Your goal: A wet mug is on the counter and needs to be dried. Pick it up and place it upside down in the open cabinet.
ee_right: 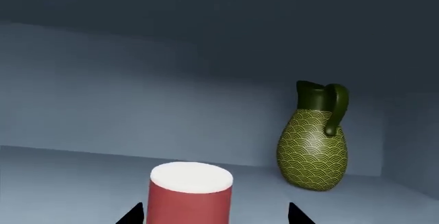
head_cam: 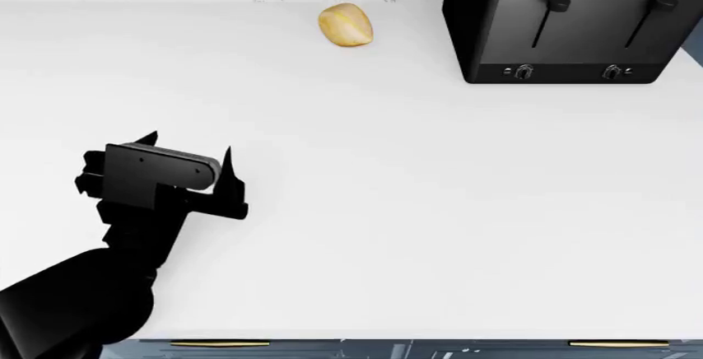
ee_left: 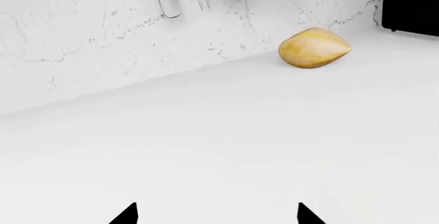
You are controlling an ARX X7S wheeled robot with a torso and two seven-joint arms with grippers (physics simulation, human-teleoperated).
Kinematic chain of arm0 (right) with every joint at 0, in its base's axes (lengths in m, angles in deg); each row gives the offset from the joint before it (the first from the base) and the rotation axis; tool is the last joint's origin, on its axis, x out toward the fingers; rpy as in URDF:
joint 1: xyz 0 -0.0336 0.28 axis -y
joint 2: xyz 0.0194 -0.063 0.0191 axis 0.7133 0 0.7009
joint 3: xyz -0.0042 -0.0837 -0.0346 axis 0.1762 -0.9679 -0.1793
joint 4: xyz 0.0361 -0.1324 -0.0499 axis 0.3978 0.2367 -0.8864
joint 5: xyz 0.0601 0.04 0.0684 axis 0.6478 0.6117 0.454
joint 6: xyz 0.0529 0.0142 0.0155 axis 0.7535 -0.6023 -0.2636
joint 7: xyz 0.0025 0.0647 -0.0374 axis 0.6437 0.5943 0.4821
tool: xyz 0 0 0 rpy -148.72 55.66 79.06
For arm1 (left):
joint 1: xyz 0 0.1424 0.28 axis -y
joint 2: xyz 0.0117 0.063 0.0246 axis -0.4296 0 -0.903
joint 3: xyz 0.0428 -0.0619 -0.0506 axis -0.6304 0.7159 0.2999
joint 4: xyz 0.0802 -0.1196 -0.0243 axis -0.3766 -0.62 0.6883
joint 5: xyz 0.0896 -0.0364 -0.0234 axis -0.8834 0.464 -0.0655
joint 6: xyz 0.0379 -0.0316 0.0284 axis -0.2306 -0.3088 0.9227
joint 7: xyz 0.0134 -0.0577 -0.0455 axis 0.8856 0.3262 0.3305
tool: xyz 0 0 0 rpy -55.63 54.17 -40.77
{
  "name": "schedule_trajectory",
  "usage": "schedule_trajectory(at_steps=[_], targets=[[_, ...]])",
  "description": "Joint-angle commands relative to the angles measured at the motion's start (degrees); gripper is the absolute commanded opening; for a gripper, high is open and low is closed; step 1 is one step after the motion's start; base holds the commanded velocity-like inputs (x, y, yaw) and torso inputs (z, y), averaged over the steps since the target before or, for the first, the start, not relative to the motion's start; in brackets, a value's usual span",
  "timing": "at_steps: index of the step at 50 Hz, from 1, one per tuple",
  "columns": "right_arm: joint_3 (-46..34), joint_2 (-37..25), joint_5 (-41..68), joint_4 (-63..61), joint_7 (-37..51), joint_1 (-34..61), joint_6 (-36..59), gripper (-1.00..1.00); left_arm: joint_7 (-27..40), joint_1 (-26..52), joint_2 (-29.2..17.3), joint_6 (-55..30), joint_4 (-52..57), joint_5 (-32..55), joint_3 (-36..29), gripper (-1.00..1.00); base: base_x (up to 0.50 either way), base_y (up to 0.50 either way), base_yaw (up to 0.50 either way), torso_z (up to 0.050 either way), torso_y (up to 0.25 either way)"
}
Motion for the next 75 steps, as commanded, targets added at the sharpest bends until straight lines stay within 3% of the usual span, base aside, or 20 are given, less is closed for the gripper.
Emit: schedule_trajectory(at_steps=[1, 12, 15, 16, 23, 34, 59, 75], targets=[[3.81, -0.04, -12.57, -11.3, -9.05, 0.02, 16.87, 1.0, 0.66, -0.01, -0.43, -1.15, 1.3, 1.34, -0.02, 1.0, 0.0, 0.0, 0.0, 0.0, 0.0], [1.78, 0.0, -26.89, -8.68, -25.4, -0.05, 19.82, 1.0, 1.98, 0.29, -1.33, -2.18, 3.57, 2.51, 0.43, 1.0, 0.0, 0.0, 0.0, 0.0, -0.001], [2.45, 0.01, -34.38, -7.52, -33.87, -0.62, 19.82, 1.0, 2.41, 0.26, -1.91, -2.32, 4.6, 2.85, 0.6, 1.0, 0.0, 0.0, 0.0, 0.0, 0.0], [2.63, 0.01, -39.1, -7.77, -38.97, -1.35, 19.82, 1.0, 2.58, 0.27, -2.08, -2.42, 4.93, 2.98, 0.65, 1.0, 0.0, 0.0, 0.0, 0.0, 0.0], [3.69, 0.01, -96.45, -16.85, -96.85, -13.71, 19.82, 1.0, 3.77, 0.29, -2.9, -2.99, 6.95, 3.44, 0.86, 1.0, 0.0, 0.0, 0.0, 0.0, -0.002], [4.16, 0.01, -93.35, -24.15, -96.86, -22.42, 19.82, 1.0, 4.7, 0.21, -3.36, -3.56, 8.51, 3.55, 0.9, 1.0, 0.0, 0.0, 0.0, 0.0, 0.0], [5.01, 0.01, -88.6, -55.04, -96.86, -56.73, 19.82, 1.0, 5.93, -0.49, -4.67, -3.8, 12.39, 3.87, 1.02, 1.0, 0.0, 0.0, 0.0, 0.0, 0.0], [5.2, 0.01, -87.41, -71.71, -96.86, -73.18, 19.82, 1.0, 7.64, -1.89, -6.35, -2.79, 15.43, 4.81, 1.55, 1.0, 0.0, 0.0, 0.0, 0.0, 0.0]])
